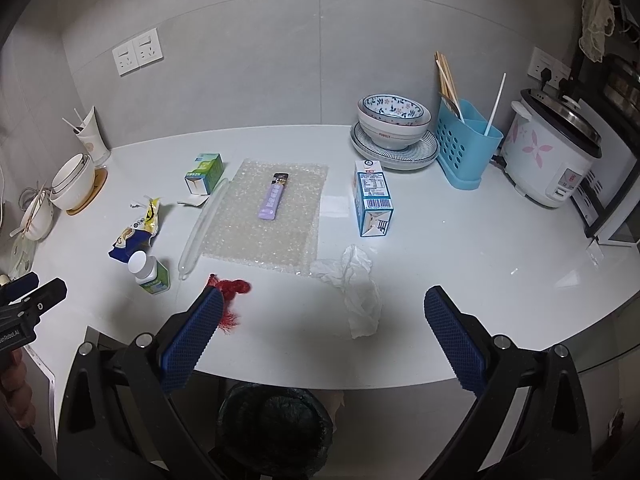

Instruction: Collect trash

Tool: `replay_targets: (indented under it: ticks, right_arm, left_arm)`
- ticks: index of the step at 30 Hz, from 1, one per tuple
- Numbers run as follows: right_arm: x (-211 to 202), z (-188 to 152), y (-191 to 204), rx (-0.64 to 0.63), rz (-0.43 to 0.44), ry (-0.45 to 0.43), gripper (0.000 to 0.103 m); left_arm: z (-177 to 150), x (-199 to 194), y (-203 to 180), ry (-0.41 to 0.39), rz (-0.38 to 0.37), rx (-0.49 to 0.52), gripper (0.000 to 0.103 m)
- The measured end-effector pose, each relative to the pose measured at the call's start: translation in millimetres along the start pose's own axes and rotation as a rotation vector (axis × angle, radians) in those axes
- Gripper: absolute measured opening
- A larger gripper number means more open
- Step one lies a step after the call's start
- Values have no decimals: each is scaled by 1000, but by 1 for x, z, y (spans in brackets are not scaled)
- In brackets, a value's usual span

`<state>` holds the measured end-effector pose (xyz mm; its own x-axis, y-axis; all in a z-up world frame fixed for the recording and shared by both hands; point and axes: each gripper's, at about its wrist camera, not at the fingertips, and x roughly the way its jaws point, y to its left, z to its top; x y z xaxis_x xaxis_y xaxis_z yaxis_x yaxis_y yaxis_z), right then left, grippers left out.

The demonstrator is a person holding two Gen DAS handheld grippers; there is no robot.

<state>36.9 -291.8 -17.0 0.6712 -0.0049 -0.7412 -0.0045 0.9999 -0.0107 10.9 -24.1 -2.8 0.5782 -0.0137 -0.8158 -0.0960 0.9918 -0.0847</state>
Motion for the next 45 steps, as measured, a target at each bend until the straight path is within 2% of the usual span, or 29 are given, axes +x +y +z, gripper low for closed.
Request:
replay_targets:
  ticks: [23, 45]
  right_arm:
    - [9, 3, 1, -5, 16, 9, 96]
    - [11, 4, 5, -12, 19, 13, 96]
  left_arm:
    - [1, 1, -6, 11, 42, -1, 97]
    - [-2, 0, -4, 18, 40, -13, 97]
